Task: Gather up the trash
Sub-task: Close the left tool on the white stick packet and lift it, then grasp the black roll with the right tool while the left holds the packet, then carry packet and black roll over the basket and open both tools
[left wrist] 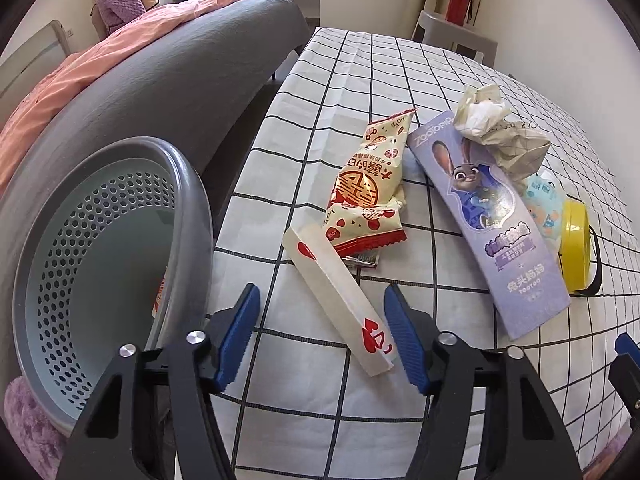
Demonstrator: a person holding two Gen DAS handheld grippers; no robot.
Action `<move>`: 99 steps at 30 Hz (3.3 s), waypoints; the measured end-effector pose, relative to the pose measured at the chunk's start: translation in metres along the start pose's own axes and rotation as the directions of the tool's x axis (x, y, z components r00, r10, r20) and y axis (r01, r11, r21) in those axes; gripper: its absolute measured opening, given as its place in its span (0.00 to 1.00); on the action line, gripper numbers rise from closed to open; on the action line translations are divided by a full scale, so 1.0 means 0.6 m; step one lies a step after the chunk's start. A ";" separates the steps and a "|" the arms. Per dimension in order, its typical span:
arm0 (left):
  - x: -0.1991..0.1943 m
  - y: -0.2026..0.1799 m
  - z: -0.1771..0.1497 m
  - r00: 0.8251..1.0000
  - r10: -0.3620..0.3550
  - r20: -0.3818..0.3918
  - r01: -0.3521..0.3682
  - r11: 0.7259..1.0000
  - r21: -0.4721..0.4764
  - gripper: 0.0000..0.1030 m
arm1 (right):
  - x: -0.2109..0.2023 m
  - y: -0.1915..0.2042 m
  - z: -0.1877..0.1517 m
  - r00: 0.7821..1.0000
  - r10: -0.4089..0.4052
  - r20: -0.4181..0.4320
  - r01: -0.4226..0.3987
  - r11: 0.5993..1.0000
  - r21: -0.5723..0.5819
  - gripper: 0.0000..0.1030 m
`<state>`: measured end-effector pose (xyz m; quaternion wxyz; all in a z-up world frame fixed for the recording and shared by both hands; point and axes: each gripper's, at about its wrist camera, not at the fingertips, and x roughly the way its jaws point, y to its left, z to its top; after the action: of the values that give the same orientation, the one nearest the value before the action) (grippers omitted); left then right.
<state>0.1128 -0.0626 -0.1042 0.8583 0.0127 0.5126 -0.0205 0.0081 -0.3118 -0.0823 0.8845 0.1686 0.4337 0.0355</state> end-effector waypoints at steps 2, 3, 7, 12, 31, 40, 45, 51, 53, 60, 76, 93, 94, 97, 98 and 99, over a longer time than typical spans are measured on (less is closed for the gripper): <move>0.003 -0.002 -0.001 1.000 0.012 -0.002 -0.012 1.000 0.010 0.47 | 0.000 -0.001 0.000 1.000 0.001 0.002 -0.001 1.000 0.003 0.88; 0.003 -0.002 -0.003 1.000 0.019 0.000 -0.019 1.000 0.013 0.46 | 0.000 -0.002 0.000 1.000 0.001 0.002 -0.001 1.000 0.004 0.88; 0.001 0.007 -0.003 0.999 0.034 0.005 -0.034 0.999 0.009 0.29 | 0.000 -0.002 0.000 1.000 0.001 0.002 -0.001 1.000 0.005 0.88; -0.007 0.023 -0.007 0.999 0.049 0.014 -0.049 0.999 0.003 0.18 | -0.001 -0.004 -0.001 1.000 -0.002 0.003 0.002 1.000 0.008 0.88; -0.129 -0.014 -0.025 0.988 -0.006 0.152 -0.009 0.995 0.099 0.17 | 0.031 -0.042 0.068 0.995 -0.098 0.007 0.098 0.995 -0.025 0.80; -0.135 -0.031 -0.032 0.989 -0.023 0.149 0.004 0.992 0.127 0.17 | 0.058 -0.038 0.087 0.994 -0.106 -0.007 0.106 0.993 -0.053 0.62; -0.131 -0.029 -0.032 0.989 -0.020 0.144 0.002 0.992 0.125 0.17 | 0.071 -0.041 0.090 0.996 -0.088 -0.033 0.087 0.995 -0.049 0.41; -0.126 -0.031 -0.033 0.991 -0.021 0.135 0.003 0.992 0.127 0.18 | 0.074 -0.039 0.085 0.997 -0.058 -0.043 0.055 0.997 -0.061 0.19; -0.127 -0.032 -0.034 0.991 -0.020 0.136 0.003 0.992 0.128 0.18 | 0.072 -0.037 0.084 0.998 -0.055 -0.037 0.053 0.996 -0.066 0.18; -0.132 -0.029 -0.035 0.990 -0.020 0.139 0.002 0.992 0.123 0.18 | 0.055 -0.041 0.085 0.998 -0.067 -0.001 0.067 0.996 -0.054 0.18; -0.163 0.002 -0.049 0.984 -0.056 0.166 0.038 0.993 0.112 0.18 | -0.041 -0.049 0.067 0.982 -0.152 0.115 0.151 0.988 0.018 0.18; -0.162 0.125 -0.071 0.983 -0.051 0.175 0.040 0.997 0.065 0.18 | -0.047 0.148 0.020 0.996 -0.025 0.091 0.037 0.991 -0.129 0.18; -0.161 0.138 -0.071 0.984 -0.044 0.174 0.035 0.998 0.059 0.18 | -0.042 0.165 0.018 0.996 -0.009 0.085 0.022 0.990 -0.143 0.18; -0.160 0.181 -0.073 0.985 -0.030 0.168 0.025 0.999 0.036 0.18 | -0.019 0.220 0.013 0.997 0.042 0.058 -0.031 0.983 -0.182 0.18; -0.159 0.196 -0.073 0.986 -0.032 0.164 0.028 0.999 0.028 0.18 | -0.013 0.237 0.013 0.997 0.056 0.049 -0.046 0.980 -0.195 0.18; -0.158 0.211 -0.073 0.986 -0.039 0.162 0.036 0.999 0.021 0.18 | -0.006 0.254 0.014 0.997 0.072 0.039 -0.063 0.977 -0.206 0.18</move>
<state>0.0358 0.0676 -0.0414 0.8966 0.0088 0.4408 -0.0421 0.0251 -0.1713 -0.0249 0.9051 0.0920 0.4013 0.1061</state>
